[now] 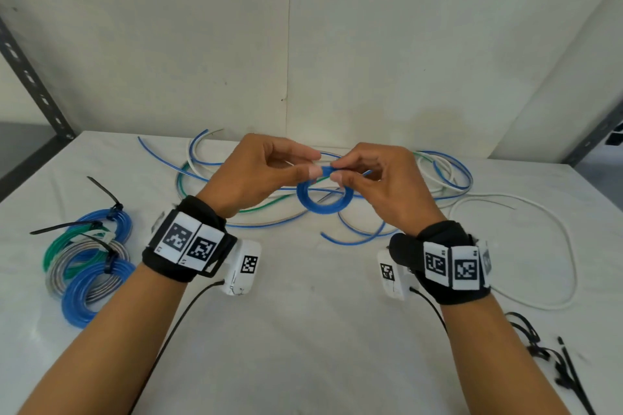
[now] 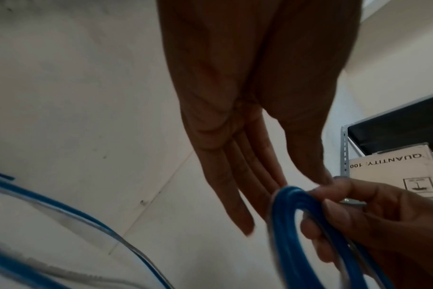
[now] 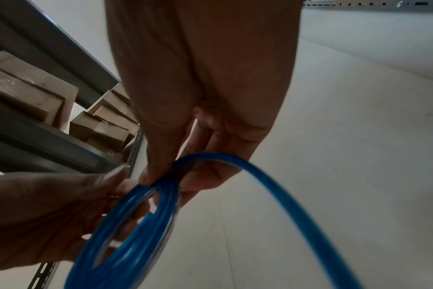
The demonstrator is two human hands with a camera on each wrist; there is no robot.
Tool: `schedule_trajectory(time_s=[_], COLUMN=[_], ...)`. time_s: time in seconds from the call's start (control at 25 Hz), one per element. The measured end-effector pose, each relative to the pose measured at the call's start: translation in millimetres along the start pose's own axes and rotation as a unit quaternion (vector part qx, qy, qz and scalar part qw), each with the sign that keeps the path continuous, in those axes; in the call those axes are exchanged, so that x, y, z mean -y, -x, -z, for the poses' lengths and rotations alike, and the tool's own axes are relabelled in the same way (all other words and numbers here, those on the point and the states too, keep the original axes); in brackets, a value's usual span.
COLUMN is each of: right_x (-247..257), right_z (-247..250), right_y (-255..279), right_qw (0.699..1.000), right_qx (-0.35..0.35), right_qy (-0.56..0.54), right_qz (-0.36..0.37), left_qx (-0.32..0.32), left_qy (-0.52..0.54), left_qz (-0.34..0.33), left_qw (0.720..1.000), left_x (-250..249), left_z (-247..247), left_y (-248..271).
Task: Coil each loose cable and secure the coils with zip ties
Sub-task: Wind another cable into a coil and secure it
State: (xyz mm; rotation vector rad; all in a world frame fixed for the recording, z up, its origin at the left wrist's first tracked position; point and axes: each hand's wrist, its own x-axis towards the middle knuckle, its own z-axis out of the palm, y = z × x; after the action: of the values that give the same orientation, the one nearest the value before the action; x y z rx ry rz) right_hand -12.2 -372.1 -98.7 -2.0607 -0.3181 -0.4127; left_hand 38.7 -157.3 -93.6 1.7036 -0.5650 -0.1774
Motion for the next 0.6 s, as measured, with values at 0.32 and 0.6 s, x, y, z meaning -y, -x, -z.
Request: schedule_trajectory(time_s=[0.32, 0.6], right_x=[2.9, 4.1], right_z=[-2.3, 2.5], right_y=[0.6, -0.5], right_qw=[1.000, 1.000], right_qx=[0.021, 0.009], right_qy=[0.012, -0.009], right_qz=[0.006, 0.020], left_qx=[0.045, 0.000], left_qy=[-0.090, -0.047], left_qz=[0.012, -0.005], left_qw=[0.995, 0.999], left_x=[-2.2, -3.4], left_z=[0.5, 5.0], left_y=[3.3, 3.2])
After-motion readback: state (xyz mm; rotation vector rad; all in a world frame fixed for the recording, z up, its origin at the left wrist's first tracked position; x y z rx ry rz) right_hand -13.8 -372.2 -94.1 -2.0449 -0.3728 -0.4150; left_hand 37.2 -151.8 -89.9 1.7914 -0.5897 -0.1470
